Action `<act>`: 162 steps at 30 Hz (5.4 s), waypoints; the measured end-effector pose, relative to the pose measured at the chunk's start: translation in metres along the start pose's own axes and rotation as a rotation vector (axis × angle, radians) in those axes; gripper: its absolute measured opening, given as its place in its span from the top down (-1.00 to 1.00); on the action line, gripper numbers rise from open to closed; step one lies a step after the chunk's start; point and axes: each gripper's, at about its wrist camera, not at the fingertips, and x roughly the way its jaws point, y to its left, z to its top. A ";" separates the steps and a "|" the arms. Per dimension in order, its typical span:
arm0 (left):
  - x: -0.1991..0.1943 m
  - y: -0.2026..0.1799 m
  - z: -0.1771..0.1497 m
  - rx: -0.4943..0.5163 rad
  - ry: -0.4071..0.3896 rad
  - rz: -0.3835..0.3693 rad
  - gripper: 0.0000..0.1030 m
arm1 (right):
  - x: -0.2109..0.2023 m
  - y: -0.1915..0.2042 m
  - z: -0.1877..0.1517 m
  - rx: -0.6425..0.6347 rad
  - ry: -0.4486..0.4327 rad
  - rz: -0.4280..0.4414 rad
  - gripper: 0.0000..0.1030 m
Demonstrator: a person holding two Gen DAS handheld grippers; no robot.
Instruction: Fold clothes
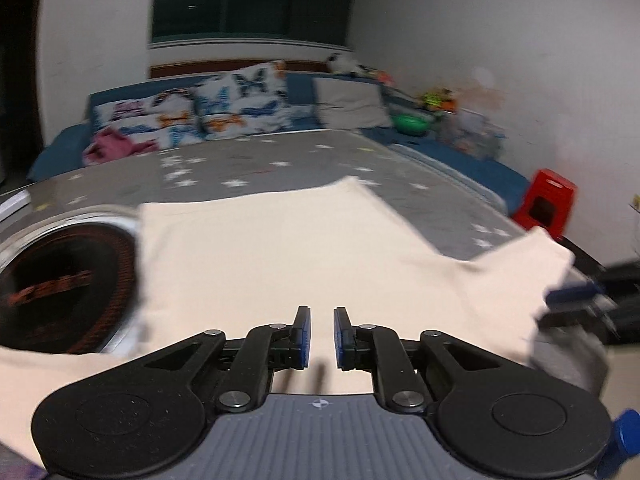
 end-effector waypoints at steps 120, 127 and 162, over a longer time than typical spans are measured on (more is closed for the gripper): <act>-0.006 0.047 -0.028 -0.135 0.040 0.087 0.24 | 0.079 0.056 0.051 -0.166 0.058 0.030 0.80; -0.008 0.044 -0.026 -0.138 0.048 0.099 0.20 | 0.070 0.071 0.049 -0.192 0.051 0.035 0.68; -0.050 0.070 -0.033 -0.184 0.006 0.227 -0.05 | 0.070 0.169 0.034 -0.372 0.065 0.192 0.20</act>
